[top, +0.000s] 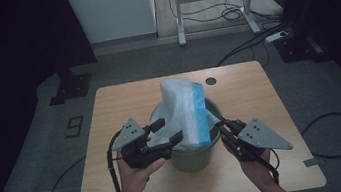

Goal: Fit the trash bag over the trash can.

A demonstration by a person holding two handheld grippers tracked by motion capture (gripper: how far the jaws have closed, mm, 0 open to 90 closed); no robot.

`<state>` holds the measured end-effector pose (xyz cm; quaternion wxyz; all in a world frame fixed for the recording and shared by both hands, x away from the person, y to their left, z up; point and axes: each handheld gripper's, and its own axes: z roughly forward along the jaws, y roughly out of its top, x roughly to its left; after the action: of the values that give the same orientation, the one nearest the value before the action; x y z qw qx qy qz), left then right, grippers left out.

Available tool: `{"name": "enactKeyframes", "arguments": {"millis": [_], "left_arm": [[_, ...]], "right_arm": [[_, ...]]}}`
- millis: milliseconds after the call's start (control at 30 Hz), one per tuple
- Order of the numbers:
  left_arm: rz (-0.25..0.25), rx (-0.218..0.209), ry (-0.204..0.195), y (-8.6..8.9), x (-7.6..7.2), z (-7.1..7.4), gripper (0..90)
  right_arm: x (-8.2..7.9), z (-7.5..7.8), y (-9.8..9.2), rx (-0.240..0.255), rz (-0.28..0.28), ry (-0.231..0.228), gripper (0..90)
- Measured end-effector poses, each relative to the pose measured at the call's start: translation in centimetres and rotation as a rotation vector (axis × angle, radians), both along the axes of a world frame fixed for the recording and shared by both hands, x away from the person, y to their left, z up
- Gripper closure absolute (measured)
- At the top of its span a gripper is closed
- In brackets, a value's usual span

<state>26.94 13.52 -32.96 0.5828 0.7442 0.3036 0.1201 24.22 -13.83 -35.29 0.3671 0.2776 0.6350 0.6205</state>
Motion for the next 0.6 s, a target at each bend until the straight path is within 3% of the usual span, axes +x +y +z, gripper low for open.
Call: {"name": "enactKeyframes", "arguments": {"millis": [100,167,200,233,267,433,600], "left_arm": [[-0.015,-0.013,0.015,-0.3,0.4,-0.2,32.6],[-0.024,-0.018,0.009,-0.4,0.4,-0.2,47.1],[-0.021,-0.021,-0.002,-0.4,0.4,-0.3,47.1],[-0.020,-0.026,-0.013,-0.3,0.4,-0.3,63.8],[-0.022,-0.034,-0.017,-0.1,0.4,-0.3,63.8],[0.000,-0.075,-0.052,1.1,-0.1,-0.4,85.4],[0.017,-0.150,-0.074,2.9,-0.9,-1.1,88.8]], "right_arm": [[0.0,-0.2,0.8,-0.011,0.021,-0.001,88.7],[-0.1,-0.2,1.4,-0.016,0.034,-0.004,88.7],[-0.1,-0.2,1.4,-0.016,0.034,-0.004,88.7],[-0.2,-0.3,1.6,-0.022,0.040,-0.008,88.7],[-0.2,-0.3,1.6,-0.022,0.040,-0.008,88.7],[-0.6,-0.8,1.2,-0.062,0.022,-0.025,88.5],[-0.9,-1.7,0.0,-0.063,0.006,-0.004,87.6]]}}
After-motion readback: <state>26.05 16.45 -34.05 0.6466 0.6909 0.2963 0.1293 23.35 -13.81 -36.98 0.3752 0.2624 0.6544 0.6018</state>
